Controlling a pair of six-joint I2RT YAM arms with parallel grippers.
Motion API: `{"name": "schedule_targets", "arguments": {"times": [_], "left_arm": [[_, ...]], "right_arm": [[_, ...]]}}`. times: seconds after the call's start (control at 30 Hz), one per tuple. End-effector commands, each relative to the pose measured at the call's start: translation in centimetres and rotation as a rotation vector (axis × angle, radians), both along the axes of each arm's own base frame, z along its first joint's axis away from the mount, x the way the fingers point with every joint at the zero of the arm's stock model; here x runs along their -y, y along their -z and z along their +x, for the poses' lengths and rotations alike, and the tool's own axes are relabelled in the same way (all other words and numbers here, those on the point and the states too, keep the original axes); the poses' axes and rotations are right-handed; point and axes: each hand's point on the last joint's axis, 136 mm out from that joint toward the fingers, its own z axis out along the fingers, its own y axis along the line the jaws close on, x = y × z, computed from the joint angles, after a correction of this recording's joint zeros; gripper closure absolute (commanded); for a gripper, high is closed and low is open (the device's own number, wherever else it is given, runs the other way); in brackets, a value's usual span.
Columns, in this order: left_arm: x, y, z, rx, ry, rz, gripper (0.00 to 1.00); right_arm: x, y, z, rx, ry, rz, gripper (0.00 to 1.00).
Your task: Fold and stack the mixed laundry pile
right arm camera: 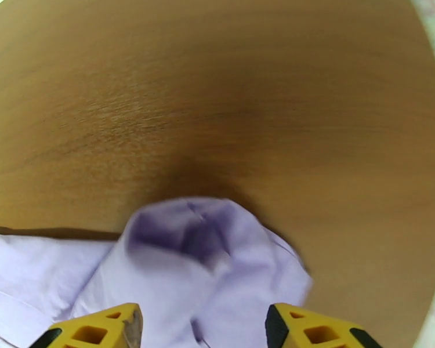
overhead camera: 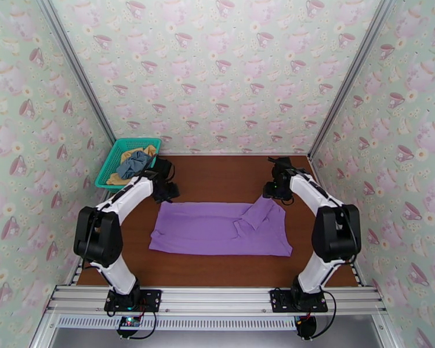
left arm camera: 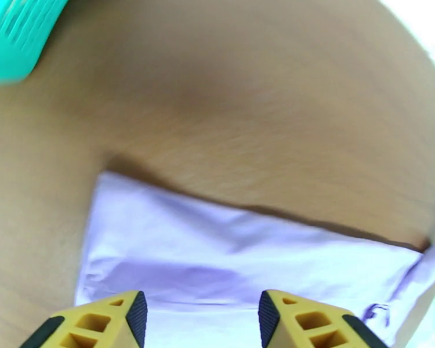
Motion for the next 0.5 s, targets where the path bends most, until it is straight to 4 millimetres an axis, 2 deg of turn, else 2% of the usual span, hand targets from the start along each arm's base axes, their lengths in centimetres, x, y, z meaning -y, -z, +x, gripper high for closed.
{"name": "schedule_targets", "arguments": {"times": [0.0, 0.17, 0.27, 0.37, 0.47], "left_arm": [[1.7, 1.6, 0.5, -0.050, 0.053, -0.012, 0.48], [3.3, 2.7, 1.7, -0.050, 0.073, -0.018, 0.50], [4.4, 3.8, 2.3, -0.065, 0.092, -0.035, 0.53], [5.2, 5.9, 2.6, -0.095, 0.105, -0.043, 0.59], [5.3, 7.9, 2.3, -0.130, 0.095, -0.034, 0.70]], "right_arm": [[-2.4, 0.0, 2.3, 0.042, -0.064, 0.155, 0.40], [-1.9, 1.6, 2.9, 0.028, -0.055, 0.163, 0.43], [-1.8, 2.0, 3.0, 0.020, -0.052, 0.173, 0.50], [-2.0, 2.3, 2.5, 0.003, -0.049, 0.191, 0.68], [-1.7, 2.1, 1.2, -0.013, -0.011, 0.191, 0.95]]}}
